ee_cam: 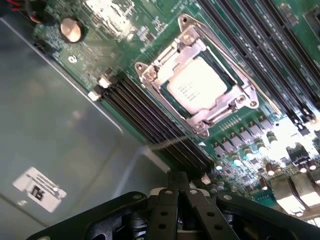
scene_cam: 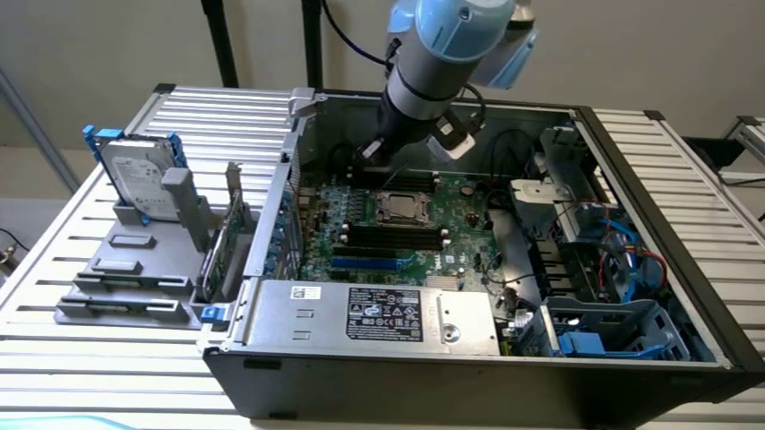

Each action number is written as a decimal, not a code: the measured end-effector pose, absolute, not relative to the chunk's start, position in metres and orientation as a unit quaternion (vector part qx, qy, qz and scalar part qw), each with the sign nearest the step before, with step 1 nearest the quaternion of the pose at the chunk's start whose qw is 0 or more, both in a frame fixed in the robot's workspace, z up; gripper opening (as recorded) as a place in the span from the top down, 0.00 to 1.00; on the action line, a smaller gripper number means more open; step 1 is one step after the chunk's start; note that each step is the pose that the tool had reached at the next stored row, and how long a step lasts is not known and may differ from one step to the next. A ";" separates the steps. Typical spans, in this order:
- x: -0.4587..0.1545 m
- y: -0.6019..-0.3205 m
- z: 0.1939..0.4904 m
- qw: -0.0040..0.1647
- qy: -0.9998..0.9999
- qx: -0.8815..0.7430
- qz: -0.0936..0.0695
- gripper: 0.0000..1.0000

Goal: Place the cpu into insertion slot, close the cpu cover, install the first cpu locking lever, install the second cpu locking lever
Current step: 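Install the first cpu locking lever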

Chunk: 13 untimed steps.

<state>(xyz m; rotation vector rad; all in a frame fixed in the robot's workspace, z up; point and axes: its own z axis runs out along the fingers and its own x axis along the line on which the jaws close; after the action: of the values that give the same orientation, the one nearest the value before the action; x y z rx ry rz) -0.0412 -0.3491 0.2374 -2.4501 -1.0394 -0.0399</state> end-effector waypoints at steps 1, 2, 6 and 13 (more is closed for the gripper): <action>-0.040 -0.349 0.237 0.238 -0.379 -0.894 -0.015 0.89; -0.040 -0.350 0.236 0.238 -0.379 -0.894 -0.015 0.89; -0.040 -0.351 0.229 0.239 -0.379 -0.894 -0.016 0.89; -0.042 -0.351 0.221 0.236 -0.384 -0.892 -0.022 0.89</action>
<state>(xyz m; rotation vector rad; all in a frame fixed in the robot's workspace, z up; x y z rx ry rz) -0.0419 -0.3511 0.2208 -2.4474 -1.0545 -0.0609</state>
